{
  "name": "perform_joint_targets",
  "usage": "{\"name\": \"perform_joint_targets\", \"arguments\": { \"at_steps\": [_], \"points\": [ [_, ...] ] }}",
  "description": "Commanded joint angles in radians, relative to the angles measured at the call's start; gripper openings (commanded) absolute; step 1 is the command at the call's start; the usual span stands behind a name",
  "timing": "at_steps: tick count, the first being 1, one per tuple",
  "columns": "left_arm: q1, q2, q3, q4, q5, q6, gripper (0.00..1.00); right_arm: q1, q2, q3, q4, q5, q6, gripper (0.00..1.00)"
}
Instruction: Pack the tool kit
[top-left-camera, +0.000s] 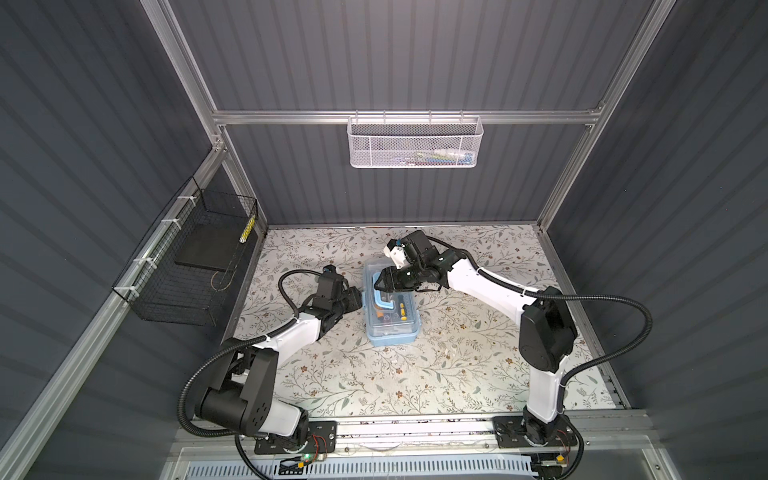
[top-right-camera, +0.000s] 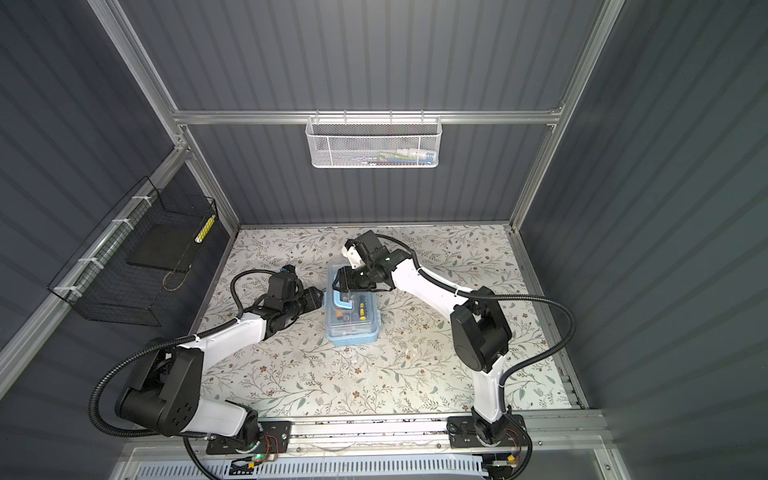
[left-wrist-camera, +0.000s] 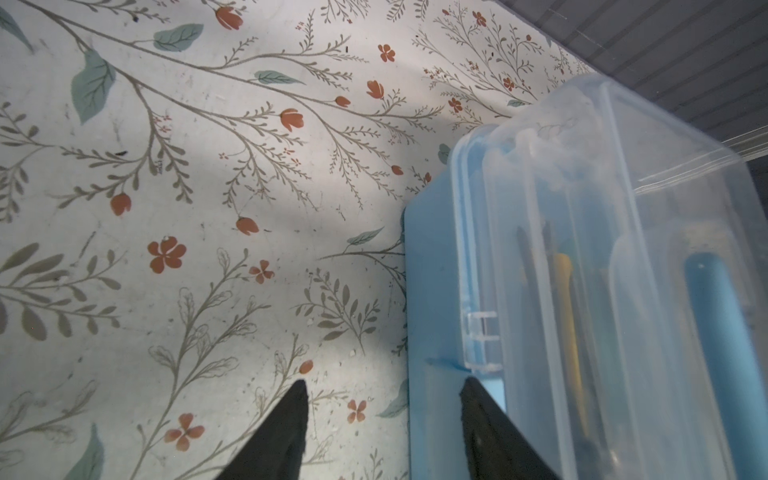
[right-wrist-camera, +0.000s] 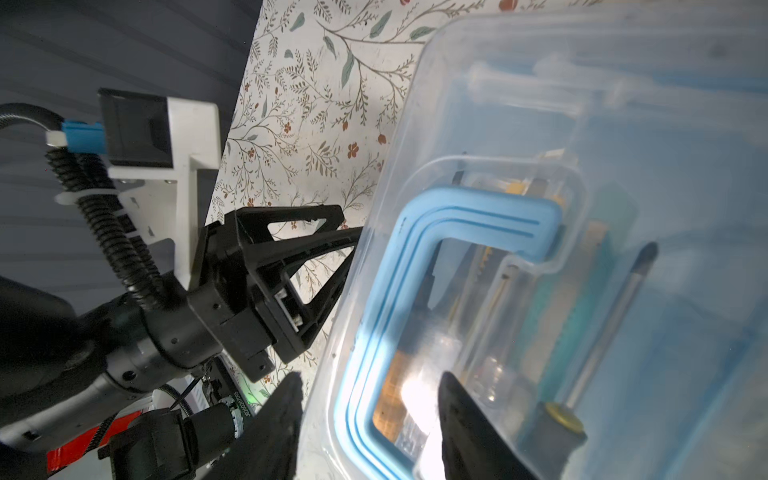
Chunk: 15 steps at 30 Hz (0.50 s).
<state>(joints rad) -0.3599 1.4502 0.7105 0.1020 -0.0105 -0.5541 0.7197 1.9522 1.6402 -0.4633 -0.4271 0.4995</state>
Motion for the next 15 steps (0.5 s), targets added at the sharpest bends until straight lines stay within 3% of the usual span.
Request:
{"name": "perform_joint_targets", "arguments": {
  "at_steps": [1,15],
  "points": [
    [0.0,-0.017,-0.019,0.046,0.038,-0.006,0.6,0.004,0.016,0.023,0.021,-0.059,0.029,0.54],
    [-0.001,0.036,0.003,0.084,0.071,0.0,0.6,0.004,0.116,0.06,0.034,-0.137,0.071,0.53]
  ]
}}
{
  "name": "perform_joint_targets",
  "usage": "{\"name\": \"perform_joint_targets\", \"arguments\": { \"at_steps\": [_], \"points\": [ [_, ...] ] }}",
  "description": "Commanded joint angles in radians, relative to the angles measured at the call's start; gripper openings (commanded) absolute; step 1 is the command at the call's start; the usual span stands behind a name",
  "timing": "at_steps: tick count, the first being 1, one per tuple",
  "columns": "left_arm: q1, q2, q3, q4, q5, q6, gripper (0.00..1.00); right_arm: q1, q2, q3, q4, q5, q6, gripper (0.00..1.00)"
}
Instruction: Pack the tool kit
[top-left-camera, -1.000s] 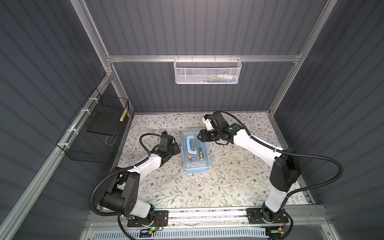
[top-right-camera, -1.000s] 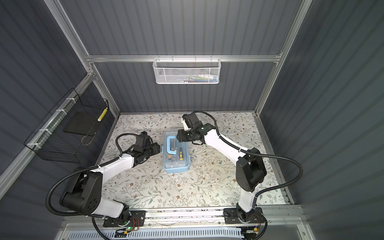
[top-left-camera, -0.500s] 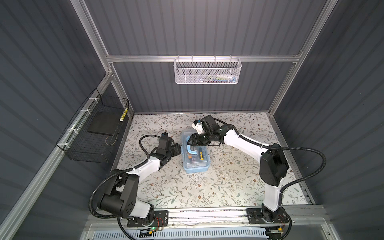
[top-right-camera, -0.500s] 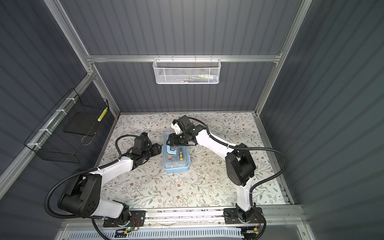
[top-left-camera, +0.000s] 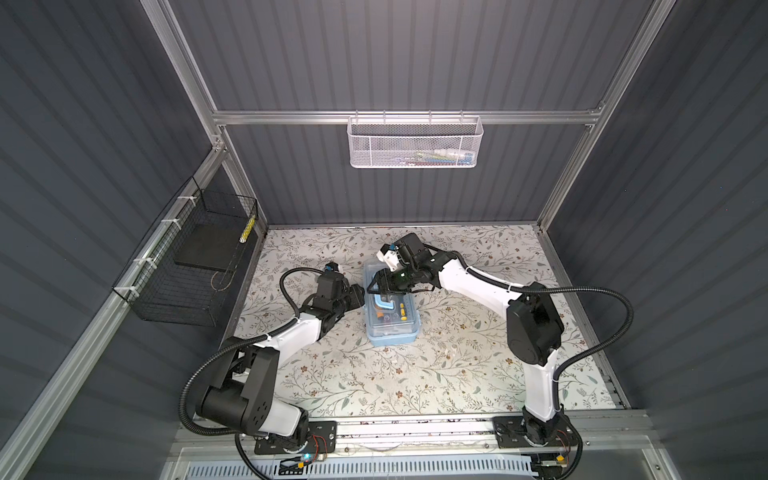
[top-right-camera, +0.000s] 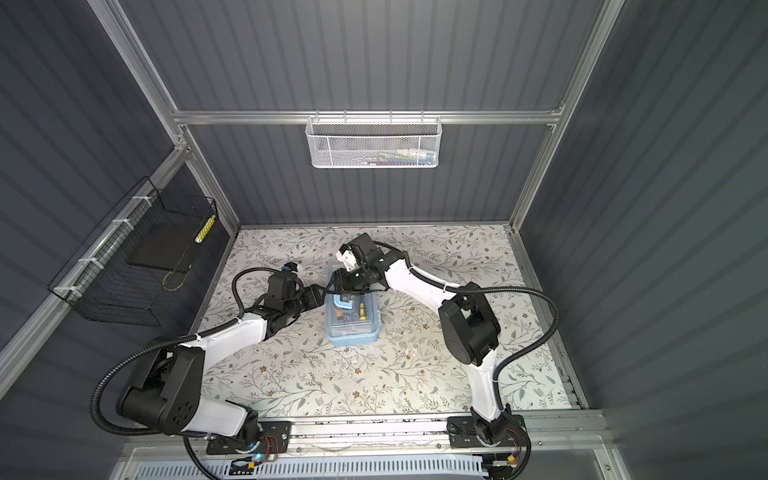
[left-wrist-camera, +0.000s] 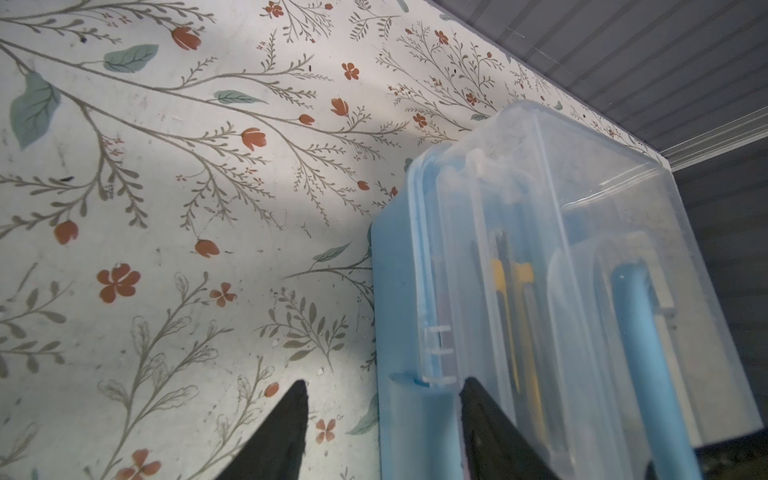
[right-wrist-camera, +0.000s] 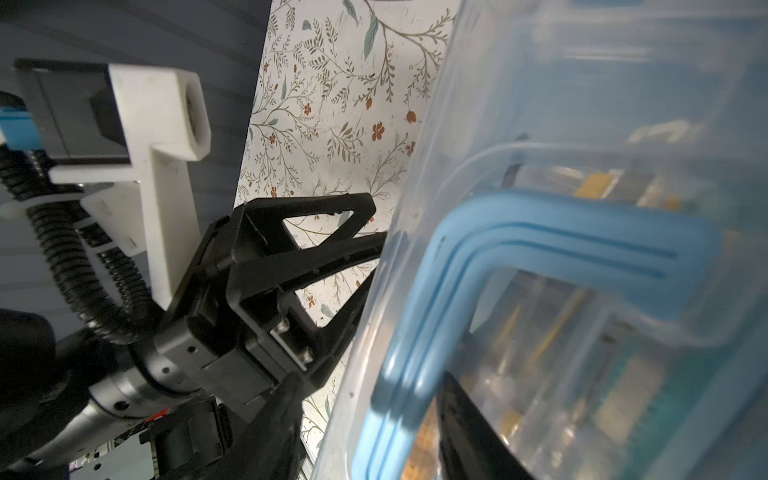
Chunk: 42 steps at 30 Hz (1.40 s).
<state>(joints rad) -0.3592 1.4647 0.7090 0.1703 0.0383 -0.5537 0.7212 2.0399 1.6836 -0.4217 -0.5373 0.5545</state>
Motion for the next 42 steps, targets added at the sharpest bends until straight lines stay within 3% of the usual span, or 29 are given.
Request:
{"name": "perform_joint_targets", "arguments": {
  "at_steps": [1,8,16,35,42],
  "points": [
    [-0.001,0.024,0.006,0.016,0.023,0.0,0.6,0.003,0.033,0.018,-0.006,-0.029,0.018,0.53],
    [-0.001,0.043,0.01,0.032,0.04,0.0,0.6,-0.006,0.031,-0.018,0.067,-0.059,0.046,0.43],
    [-0.001,0.042,0.007,0.031,0.033,0.007,0.6,-0.042,-0.025,-0.096,0.181,-0.099,0.096,0.24],
    [0.0,-0.029,-0.057,-0.007,-0.003,-0.001,0.54,-0.068,-0.065,-0.111,0.174,-0.085,0.09,0.24],
    [0.001,0.011,-0.088,0.094,0.065,-0.034,0.5,-0.068,-0.06,-0.111,0.169,-0.082,0.082,0.24]
  ]
}}
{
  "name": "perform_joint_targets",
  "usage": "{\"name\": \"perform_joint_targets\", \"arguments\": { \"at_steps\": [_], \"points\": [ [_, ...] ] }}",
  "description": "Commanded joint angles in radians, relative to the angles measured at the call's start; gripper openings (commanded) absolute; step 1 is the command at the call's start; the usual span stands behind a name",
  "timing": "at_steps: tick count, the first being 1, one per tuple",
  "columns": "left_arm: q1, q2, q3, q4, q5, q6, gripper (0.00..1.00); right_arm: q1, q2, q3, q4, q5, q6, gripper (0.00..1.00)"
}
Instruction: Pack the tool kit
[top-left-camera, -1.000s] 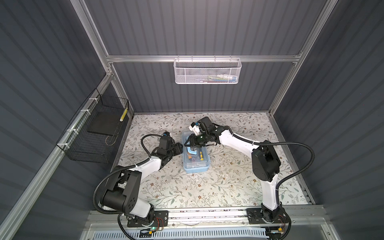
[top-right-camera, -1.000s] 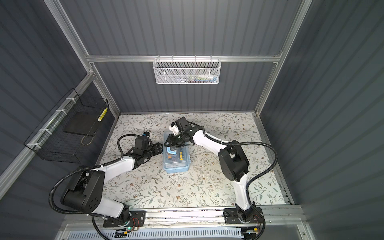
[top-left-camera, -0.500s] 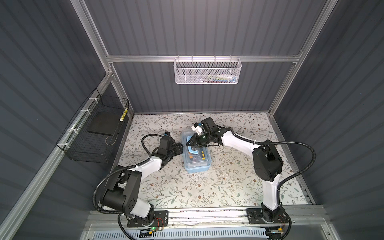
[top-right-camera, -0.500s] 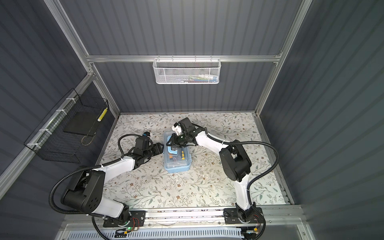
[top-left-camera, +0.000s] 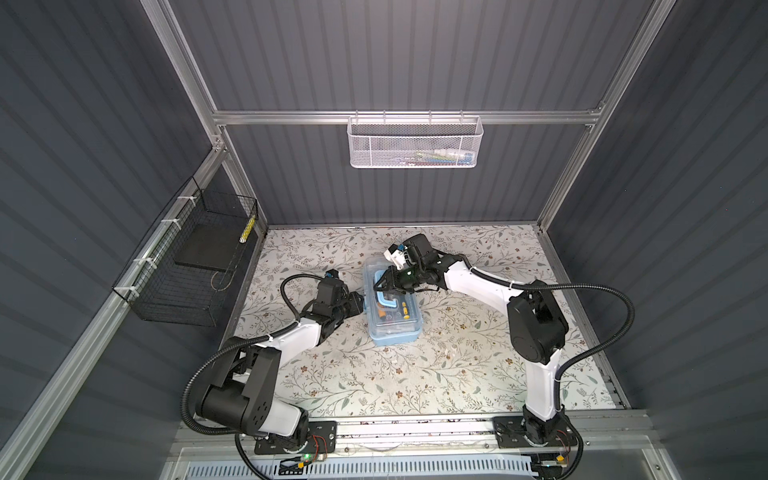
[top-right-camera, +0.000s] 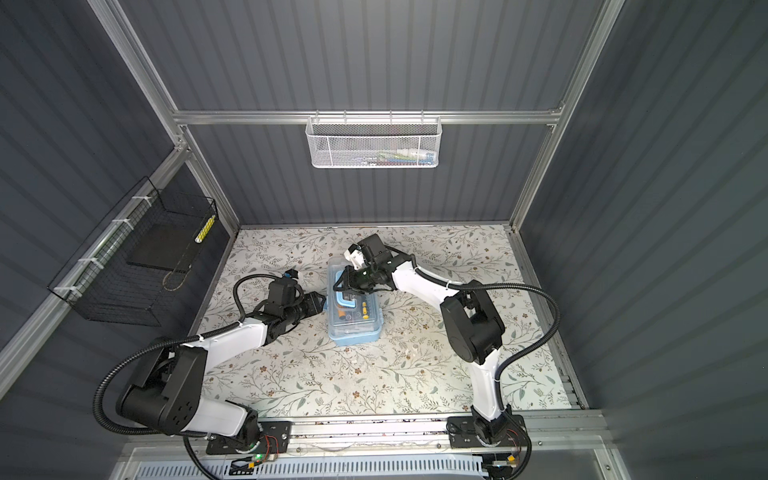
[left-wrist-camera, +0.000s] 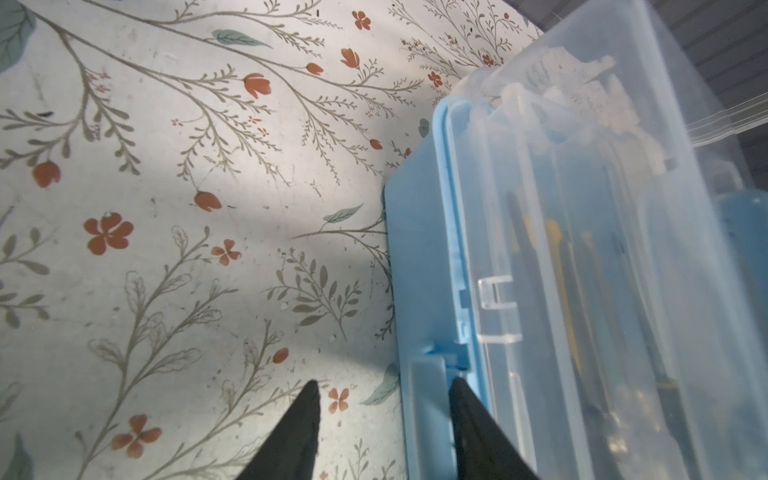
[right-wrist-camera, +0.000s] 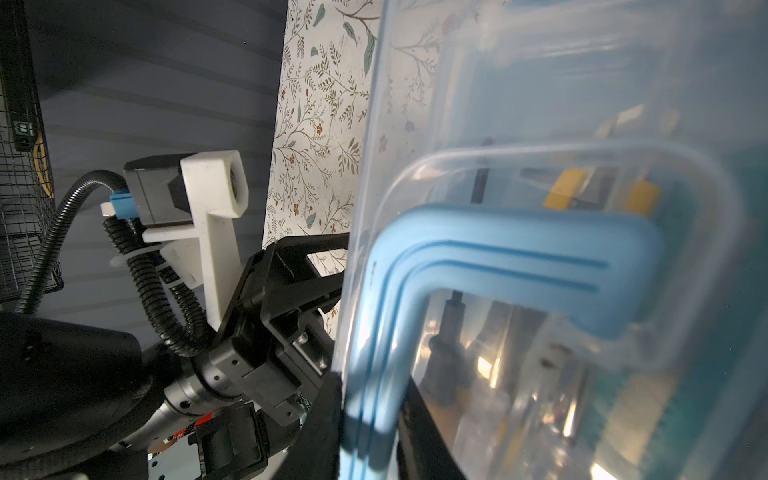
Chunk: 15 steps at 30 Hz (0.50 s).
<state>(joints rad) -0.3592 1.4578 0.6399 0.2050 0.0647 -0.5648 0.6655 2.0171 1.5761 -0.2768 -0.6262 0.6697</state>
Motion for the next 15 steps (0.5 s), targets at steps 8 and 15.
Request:
{"name": "perform_joint_targets", "arguments": {
  "at_steps": [8,15],
  "points": [
    [0.001,0.057,-0.008,0.108,0.069,-0.048,0.4,-0.01,-0.014,0.013,-0.016,0.019,-0.047,0.26],
    [0.001,0.063,0.001,0.102,0.074,-0.052,0.23,-0.01,0.009,0.001,-0.022,0.036,-0.046,0.26]
  ]
}}
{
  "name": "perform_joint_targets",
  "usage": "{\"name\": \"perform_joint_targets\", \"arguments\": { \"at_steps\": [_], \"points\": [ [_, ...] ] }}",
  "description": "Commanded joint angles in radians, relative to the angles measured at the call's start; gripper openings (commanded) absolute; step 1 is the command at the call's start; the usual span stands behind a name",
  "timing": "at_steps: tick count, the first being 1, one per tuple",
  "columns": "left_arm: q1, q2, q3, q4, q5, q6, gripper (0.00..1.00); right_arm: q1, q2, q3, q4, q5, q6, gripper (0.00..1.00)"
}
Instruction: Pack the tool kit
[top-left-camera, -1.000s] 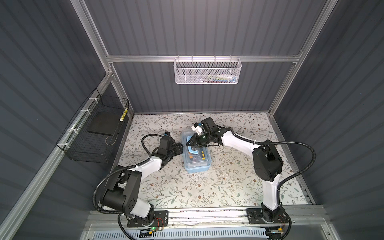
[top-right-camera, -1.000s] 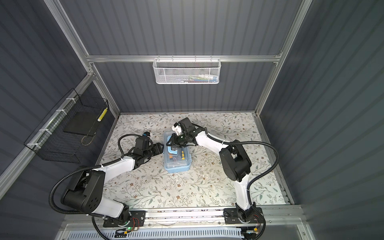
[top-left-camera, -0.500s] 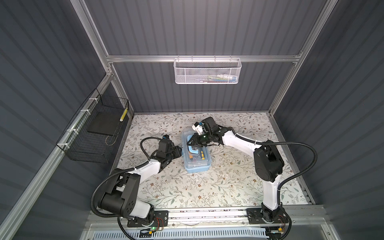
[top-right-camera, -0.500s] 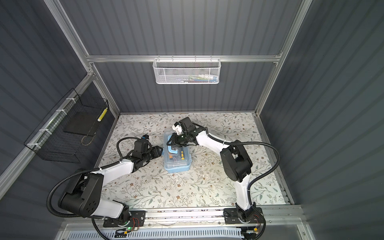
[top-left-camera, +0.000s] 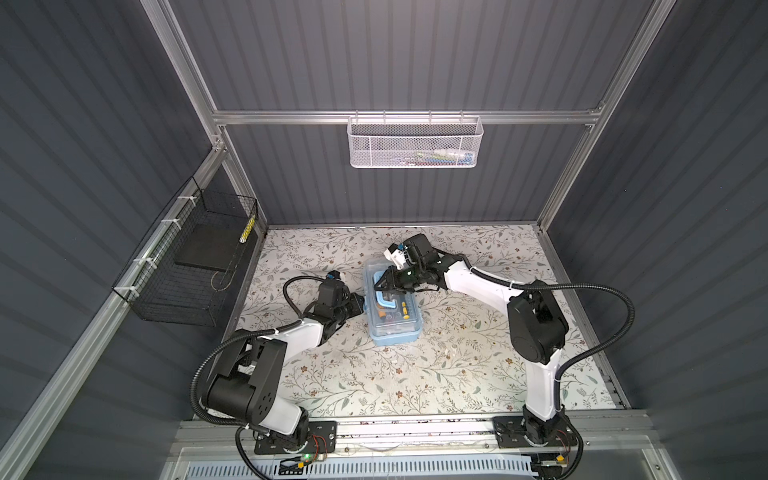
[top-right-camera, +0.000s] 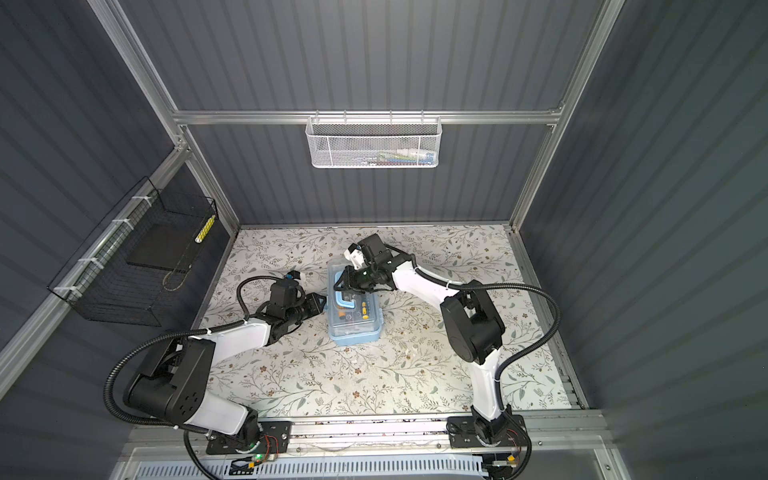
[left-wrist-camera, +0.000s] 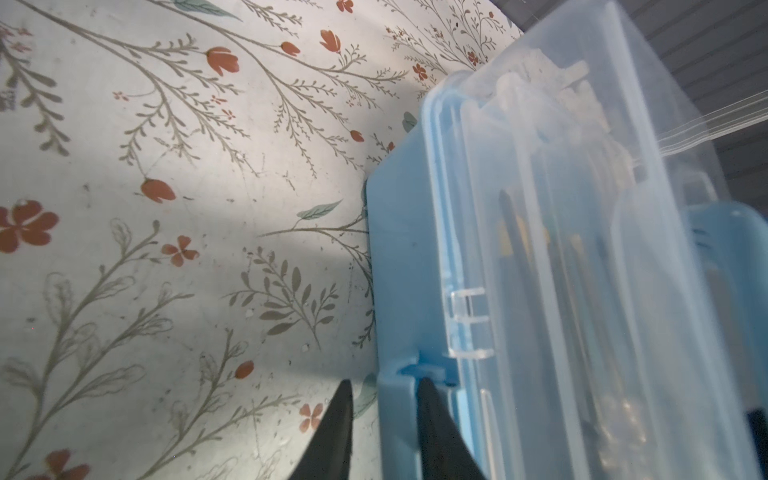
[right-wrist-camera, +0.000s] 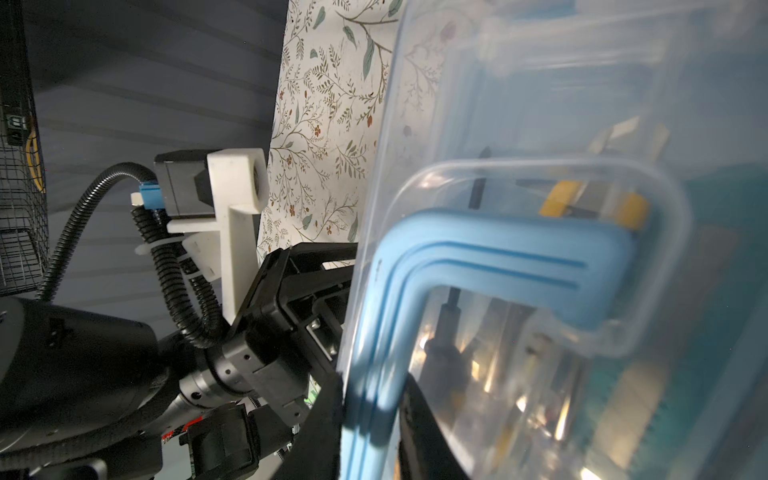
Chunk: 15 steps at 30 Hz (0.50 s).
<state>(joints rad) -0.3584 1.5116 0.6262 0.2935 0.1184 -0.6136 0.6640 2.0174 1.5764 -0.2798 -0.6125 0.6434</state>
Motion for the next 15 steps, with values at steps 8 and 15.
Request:
{"name": "perform_joint_targets", "arguments": {
  "at_steps": [8,15],
  "points": [
    [0.001,-0.023,0.041,-0.015,0.025,-0.001,0.01,-0.008,0.019,-0.004,-0.026,0.031,-0.023,0.26],
    [0.001,-0.055,0.069,-0.056,0.043,-0.001,0.01,-0.009,0.025,-0.003,-0.04,0.048,-0.03,0.26]
  ]
}}
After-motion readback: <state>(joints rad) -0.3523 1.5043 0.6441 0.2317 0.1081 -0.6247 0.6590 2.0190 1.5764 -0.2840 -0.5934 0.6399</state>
